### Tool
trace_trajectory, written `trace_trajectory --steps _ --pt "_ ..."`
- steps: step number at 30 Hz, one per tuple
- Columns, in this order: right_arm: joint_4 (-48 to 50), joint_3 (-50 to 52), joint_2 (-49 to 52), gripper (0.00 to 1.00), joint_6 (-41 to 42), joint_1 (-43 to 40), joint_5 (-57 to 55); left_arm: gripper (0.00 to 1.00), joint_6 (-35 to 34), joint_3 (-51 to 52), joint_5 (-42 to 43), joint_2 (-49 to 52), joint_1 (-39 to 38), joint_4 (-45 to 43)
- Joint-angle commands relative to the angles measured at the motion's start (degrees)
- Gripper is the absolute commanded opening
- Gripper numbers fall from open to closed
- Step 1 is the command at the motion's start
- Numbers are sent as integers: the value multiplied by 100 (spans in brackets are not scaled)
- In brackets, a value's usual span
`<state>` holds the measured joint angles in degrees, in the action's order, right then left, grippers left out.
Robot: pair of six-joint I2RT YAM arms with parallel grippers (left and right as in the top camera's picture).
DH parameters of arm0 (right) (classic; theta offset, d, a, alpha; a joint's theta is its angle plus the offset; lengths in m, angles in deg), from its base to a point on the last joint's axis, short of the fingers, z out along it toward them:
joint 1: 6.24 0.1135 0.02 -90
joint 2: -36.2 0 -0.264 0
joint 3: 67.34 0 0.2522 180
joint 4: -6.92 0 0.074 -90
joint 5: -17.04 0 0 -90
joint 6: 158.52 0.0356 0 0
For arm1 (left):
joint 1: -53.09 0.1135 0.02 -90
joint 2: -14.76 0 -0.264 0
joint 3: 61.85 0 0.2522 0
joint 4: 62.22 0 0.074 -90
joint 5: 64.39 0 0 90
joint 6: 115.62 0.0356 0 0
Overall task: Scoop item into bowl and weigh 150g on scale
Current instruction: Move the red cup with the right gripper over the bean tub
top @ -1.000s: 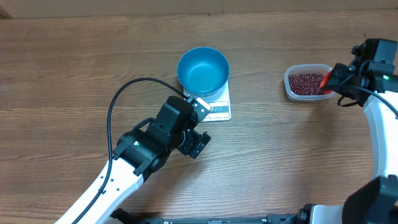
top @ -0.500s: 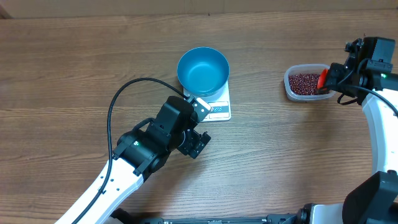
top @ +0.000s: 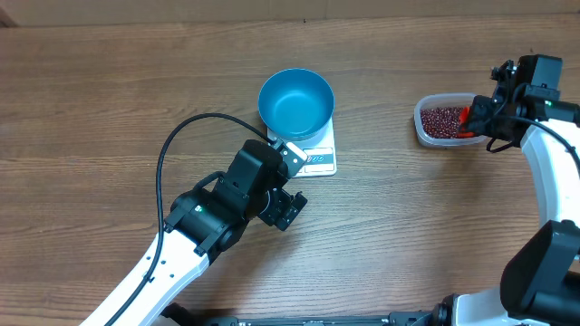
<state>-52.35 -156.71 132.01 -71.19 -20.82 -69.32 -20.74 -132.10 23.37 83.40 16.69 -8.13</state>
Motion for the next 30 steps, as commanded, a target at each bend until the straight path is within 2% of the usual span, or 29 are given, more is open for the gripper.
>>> trace_trajectory --steps 1,16,30 --pt "-22 -129 160 4 -44 -7 -9 99 68 11 -52 35 -11 -9" --pt "-109 -122 632 4 -44 -13 424 100 68 11 -52 35 -11 -9" --pt "-125 13 656 4 -72 -24 804 99 70 11 -52 35 -11 -9"
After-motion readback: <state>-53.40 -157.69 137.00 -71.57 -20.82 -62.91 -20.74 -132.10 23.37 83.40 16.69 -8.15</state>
